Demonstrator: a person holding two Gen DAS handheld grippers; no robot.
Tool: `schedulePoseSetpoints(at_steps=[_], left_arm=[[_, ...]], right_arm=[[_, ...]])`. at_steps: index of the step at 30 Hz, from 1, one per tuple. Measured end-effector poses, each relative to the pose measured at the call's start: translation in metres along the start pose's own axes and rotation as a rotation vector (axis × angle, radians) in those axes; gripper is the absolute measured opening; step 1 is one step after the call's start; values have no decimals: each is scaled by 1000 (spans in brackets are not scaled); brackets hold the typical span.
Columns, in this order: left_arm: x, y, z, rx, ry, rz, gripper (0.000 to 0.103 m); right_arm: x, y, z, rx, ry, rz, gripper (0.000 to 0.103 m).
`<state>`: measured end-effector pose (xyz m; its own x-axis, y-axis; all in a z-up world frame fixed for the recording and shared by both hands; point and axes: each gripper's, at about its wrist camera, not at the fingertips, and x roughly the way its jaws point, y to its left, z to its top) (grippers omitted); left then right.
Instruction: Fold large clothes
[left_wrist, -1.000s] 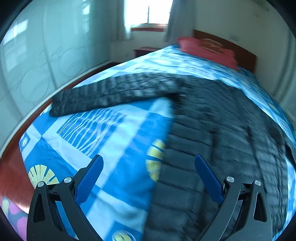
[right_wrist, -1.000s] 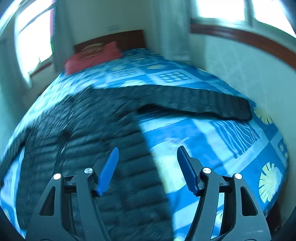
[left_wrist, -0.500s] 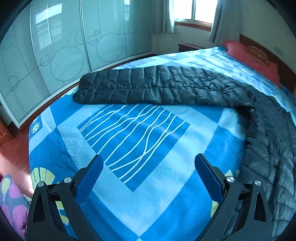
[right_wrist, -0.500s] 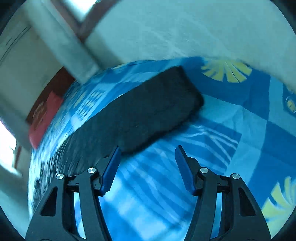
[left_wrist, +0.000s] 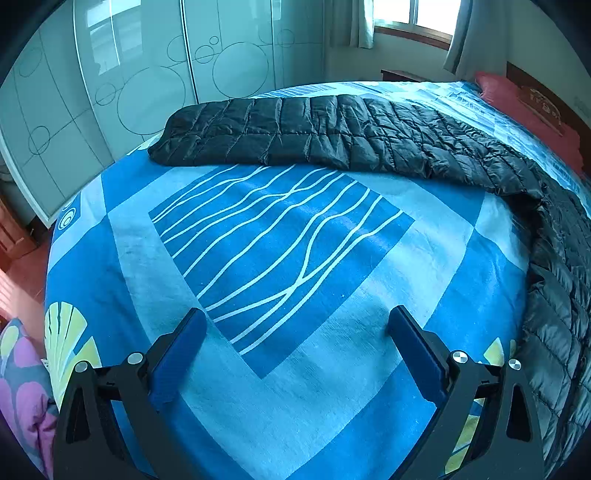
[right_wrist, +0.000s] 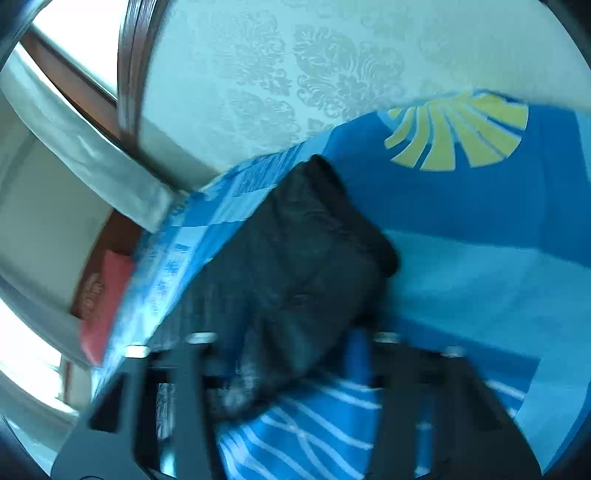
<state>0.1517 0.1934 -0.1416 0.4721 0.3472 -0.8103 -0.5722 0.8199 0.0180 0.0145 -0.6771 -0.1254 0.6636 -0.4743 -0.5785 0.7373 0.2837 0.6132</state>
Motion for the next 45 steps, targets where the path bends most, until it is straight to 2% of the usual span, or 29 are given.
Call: schedulePoseSetpoints(at_steps=[2,7,10,12,16,17,19,23,28,35,38,40,44,45], left_arm=[[0,-1,-1,7,-3,9,98],[2,0,-2,7,-4,12,99],[2,-1,-3,11,-7,18,99],[2,-1,-3,12,-7,19,99],[3,-1,-5,9,-10,17,99],[3,-1,-5,8,-12,16,99],[3,0,-6,5,-14,14,99],[3,0,-6,3,-20,12,99],[4,0,-6,7,-25,18,99],[5,0,-6,4,-30,14,99],[5,1,-6,3,-30,13,99],[5,1,-6,2,-30,12,99],[5,1,-6,4,-30,14,99],[5,1,-6,4,-30,14,99]], right_arm=[[-3,3,0,-5,-8,11,9],[-30,54,-10,-158,-65,46,7],[-47,106,-29,-281,-66,104,6],[-56,149,-53,-359,-37,158,6],[-69,226,-109,-504,15,248,6],[-71,254,-133,-559,39,272,6],[-72,287,-164,-618,66,300,6],[-72,364,-255,-756,158,372,6],[-69,432,-359,-904,271,436,6],[-64,482,-486,-1039,427,480,6],[-58,486,-525,-1081,485,462,6],[-48,478,-534,-1094,524,454,7],[-42,475,-559,-1134,558,432,22],[-44,475,-563,-1140,572,452,34]])
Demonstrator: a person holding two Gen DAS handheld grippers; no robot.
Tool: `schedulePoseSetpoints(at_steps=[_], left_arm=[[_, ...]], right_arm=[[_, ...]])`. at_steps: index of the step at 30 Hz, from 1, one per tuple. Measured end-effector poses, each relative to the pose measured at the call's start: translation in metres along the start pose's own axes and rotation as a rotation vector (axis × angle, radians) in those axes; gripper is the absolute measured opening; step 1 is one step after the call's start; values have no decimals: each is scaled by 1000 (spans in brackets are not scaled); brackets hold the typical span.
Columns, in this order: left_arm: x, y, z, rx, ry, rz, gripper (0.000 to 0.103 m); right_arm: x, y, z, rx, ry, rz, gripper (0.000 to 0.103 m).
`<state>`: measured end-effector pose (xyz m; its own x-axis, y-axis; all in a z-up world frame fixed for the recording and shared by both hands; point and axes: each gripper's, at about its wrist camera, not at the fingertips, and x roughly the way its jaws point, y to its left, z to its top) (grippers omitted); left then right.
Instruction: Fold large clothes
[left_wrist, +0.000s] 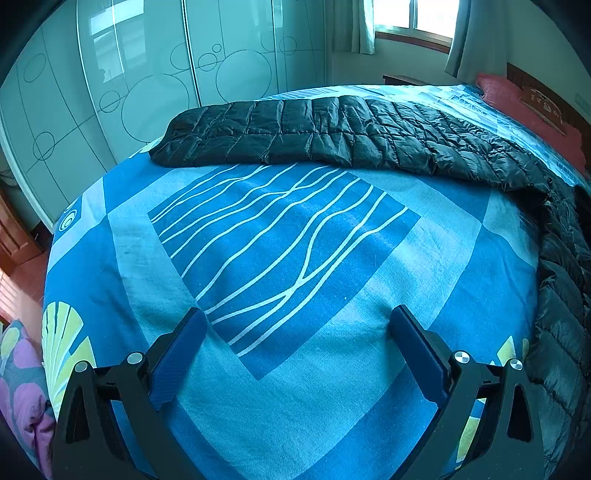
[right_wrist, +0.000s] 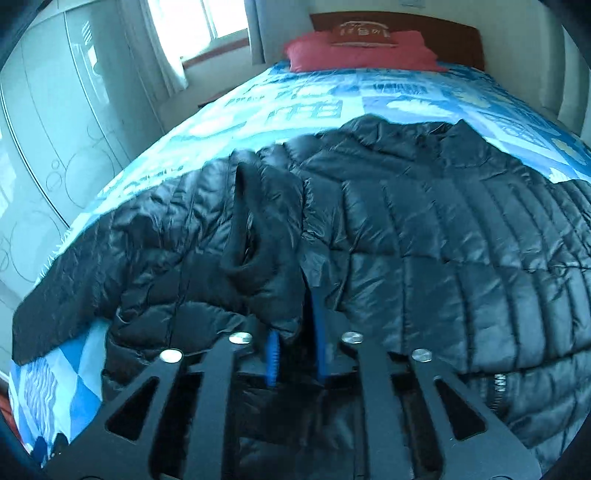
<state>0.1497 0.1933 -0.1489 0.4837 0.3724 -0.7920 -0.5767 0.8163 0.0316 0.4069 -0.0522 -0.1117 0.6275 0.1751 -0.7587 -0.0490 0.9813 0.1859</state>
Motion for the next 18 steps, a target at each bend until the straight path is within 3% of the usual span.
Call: schedulePoseSetpoints(at_steps=[1,2,5,8,12,14,18], left_arm=[[0,0,0,0,0,0,99],[0,1,1,0,0,0,99],[0,0,0,1,0,1,99],[0,0,0,1,0,2,99],[1,0,0,3,0,5,99],[1,-1,1,5,0,8,99],[1,-2,0,7,-1,11,99]], right_arm=[[-3,3,-1,-11,-3,15,50],[-6,5,-2,-21,-9,23,56],[-37,2,-4,-31,-51,65,56],[-76,-30,-1,-3,-109,64,56],[-118,-123,4,103,-166,-83,54],[-130,-180,1,191,-170,-194,37],[-136,-268,-14,341,-145,-351,33]])
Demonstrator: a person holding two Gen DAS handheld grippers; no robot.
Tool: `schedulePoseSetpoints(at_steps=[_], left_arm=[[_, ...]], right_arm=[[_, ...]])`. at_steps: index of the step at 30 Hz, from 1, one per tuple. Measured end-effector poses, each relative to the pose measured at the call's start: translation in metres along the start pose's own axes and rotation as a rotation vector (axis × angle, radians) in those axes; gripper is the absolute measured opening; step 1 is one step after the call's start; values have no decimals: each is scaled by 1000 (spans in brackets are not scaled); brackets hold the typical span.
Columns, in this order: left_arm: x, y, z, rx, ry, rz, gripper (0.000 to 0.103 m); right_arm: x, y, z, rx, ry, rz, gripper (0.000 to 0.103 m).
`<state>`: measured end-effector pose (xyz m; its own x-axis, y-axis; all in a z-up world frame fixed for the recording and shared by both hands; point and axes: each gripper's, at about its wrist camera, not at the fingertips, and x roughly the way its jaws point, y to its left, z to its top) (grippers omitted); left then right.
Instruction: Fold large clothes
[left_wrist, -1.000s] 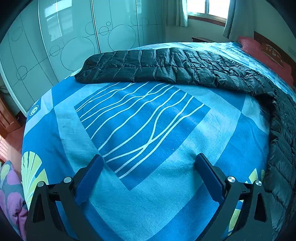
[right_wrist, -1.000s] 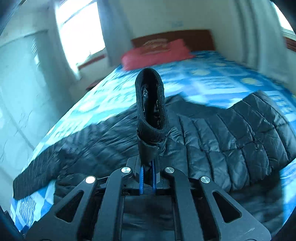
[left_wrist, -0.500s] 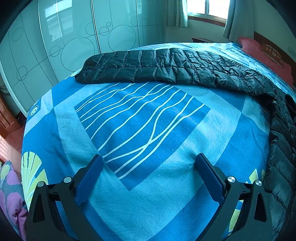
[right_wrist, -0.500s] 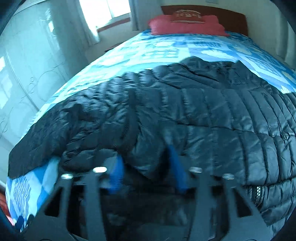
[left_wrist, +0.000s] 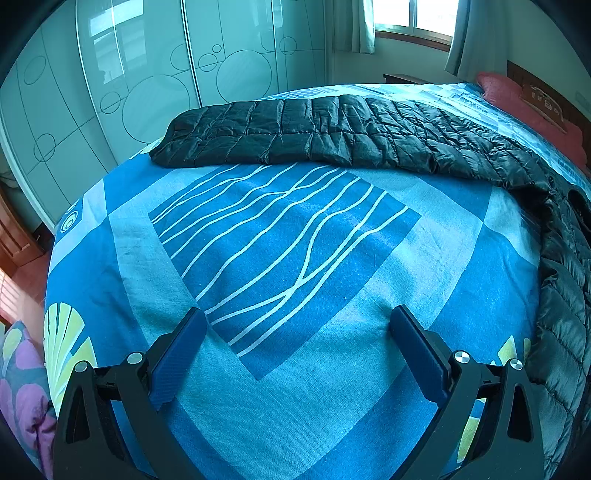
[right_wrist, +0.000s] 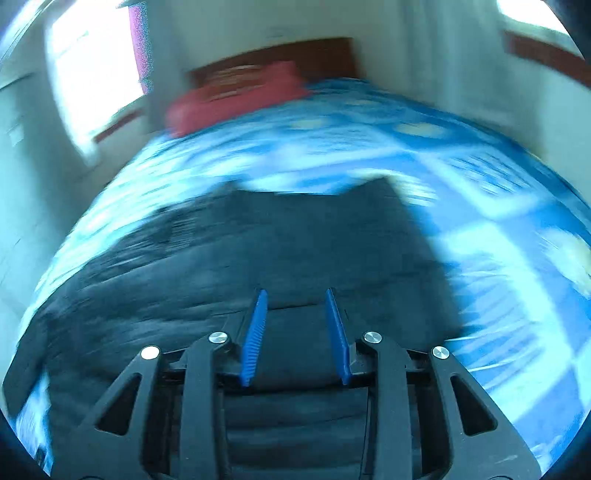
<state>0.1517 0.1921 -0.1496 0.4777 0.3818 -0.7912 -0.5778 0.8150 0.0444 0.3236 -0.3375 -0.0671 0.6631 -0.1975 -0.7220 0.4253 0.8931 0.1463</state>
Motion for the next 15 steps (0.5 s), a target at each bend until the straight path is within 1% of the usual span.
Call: schedulePoseSetpoints(at_steps=[1,3,5,7,8,9,11,12,13,15], left_arm=[[0,0,0,1,0,1,99],[0,-1,0,3,1,5,99],[1,-2,0,5,2,9,99],[1,-3,-1,6,1,10,99],[1,-3,-1,5,1,9,99],[1,-3,0,4,2,8,99],[1,-3,0,5,2,10,99],[1,-4,0,6,2,11,99],[1,-4,0,6,2,11,99],[1,-4,-1,7,2,13,99]], right_arm=[[14,-15,-5,14,39,-27,33],[40,-26,-19,7,118,-2,33],[40,-19,-24,-64,97,-17,33],[35,-12,-14,-93,83,-18,33],[29,-12,-5,-69,49,13,34],[29,-14,5,-49,30,26,34],[35,-17,23,-26,10,15,36],[40,-20,30,-21,11,6,36],[54,-22,33,-14,33,-10,37],[85,-29,31,-16,115,-26,38]])
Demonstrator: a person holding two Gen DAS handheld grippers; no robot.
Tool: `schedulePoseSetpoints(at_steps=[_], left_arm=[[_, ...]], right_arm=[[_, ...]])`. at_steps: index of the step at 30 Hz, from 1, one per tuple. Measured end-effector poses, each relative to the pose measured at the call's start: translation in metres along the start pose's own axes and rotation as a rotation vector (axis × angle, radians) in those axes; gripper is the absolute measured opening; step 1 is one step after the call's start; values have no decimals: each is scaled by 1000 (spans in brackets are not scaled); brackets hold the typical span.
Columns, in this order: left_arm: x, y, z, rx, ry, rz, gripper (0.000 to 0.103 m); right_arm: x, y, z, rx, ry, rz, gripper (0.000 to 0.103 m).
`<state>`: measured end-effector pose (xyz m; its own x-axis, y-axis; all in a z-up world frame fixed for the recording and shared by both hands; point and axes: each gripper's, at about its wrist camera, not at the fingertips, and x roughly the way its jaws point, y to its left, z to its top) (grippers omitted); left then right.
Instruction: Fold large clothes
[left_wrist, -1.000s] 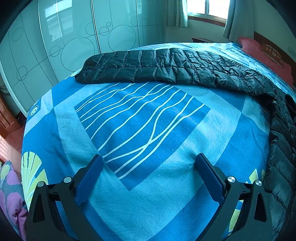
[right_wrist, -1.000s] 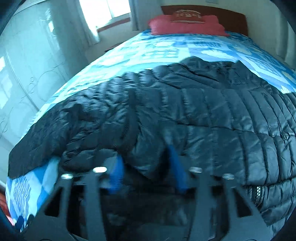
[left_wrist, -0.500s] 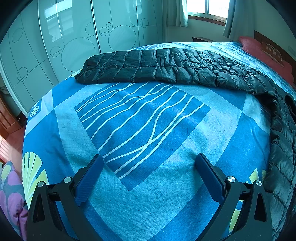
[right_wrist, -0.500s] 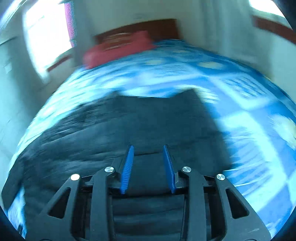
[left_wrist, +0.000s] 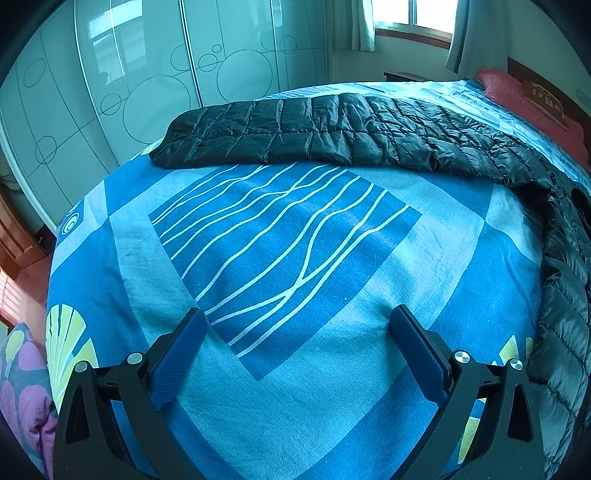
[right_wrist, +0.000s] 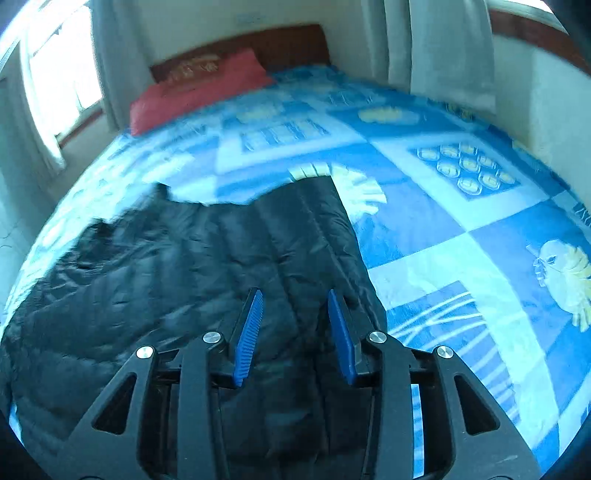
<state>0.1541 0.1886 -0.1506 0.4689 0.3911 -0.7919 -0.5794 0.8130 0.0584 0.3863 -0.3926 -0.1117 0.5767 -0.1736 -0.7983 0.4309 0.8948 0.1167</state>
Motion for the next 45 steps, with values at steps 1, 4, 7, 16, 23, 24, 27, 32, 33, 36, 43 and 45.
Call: schedulePoseSetpoints(at_steps=[1,4,7,16,23,24,27,32,33,36,43,45], left_arm=[[0,0,0,1,0,1,99],[0,0,0,0,1,0,99],[1,0,0,1,1,2,99],[1,1,0,-1,2,1,99],[0,1,0,-2,-1,1,99],[0,1,0,-3,-1,1,99],[0,1,0,-5,-1,-3,99],[0,1,0,-8,6,-7,99],[0,2,1,-9,11,-10,99],[-1,3,2,-11,21,-18,99],[4,49,33,-94,-16,-111,98],[16,76,47,-172,-32,-147,98]], right_arm=[[10,0,-1,-17,17,-8,38],[-15,15,-2,-64,-25,-25,38],[-48,28,-22,-68,-83,40,47],[-33,57,-68,-152,-28,-12,50],[-70,64,-84,-115,-55,56,68],[-70,66,-85,-126,-59,49,68],[-62,67,-87,-125,-66,17,68],[-36,60,-91,-114,-31,6,74],[-37,61,-92,-119,-34,0,74],[-36,61,-94,-124,-40,-3,75],[-37,63,-98,-139,-52,-17,76],[-39,64,-98,-141,-56,-21,76]])
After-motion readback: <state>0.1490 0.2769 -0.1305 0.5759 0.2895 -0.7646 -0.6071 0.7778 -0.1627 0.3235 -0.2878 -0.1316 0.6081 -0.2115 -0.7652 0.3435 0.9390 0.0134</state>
